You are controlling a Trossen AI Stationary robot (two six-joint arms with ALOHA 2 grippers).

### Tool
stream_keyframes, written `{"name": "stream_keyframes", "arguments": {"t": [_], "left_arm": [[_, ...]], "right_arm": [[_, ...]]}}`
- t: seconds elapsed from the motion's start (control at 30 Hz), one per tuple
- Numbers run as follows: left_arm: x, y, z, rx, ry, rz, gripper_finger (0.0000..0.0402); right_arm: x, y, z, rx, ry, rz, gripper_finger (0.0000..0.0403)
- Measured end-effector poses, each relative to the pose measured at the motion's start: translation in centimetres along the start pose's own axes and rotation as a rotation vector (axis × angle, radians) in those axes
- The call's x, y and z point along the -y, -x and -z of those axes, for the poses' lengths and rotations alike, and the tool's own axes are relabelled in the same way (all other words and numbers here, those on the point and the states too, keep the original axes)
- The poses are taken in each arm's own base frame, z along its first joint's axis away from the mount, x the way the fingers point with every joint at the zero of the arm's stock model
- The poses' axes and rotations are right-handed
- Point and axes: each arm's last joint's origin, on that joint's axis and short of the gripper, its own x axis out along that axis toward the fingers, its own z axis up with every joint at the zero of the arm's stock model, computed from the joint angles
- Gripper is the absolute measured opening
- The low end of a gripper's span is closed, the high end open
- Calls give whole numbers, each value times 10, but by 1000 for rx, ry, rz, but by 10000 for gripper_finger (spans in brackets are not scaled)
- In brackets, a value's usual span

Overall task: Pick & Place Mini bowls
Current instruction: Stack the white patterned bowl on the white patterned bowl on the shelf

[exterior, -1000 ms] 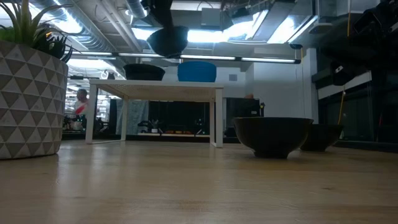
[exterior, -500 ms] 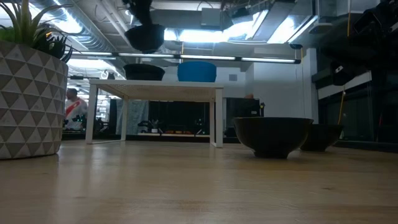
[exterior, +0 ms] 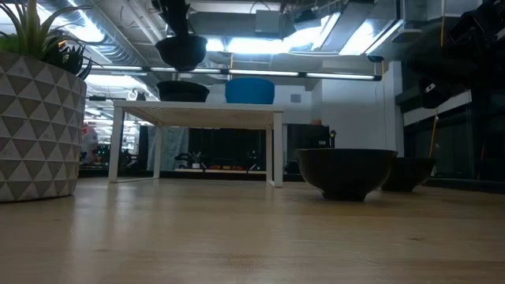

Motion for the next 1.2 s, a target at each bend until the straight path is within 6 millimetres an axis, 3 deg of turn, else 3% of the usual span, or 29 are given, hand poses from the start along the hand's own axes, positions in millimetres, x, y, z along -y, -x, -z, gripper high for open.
{"name": "stream_keyframes", "arguments": {"t": [0.4,0.73,1.2], "left_arm": [[-17,-16,1,-47,79,149,3],[-16,-45,-5,-127,58,219,3],[-21,-54,-4,-155,75,270,4]], "right_arm": [[0,0,0,0,0,0,52],[0,0,0,0,0,0,52],[0,0,0,0,1,0,52]]}}
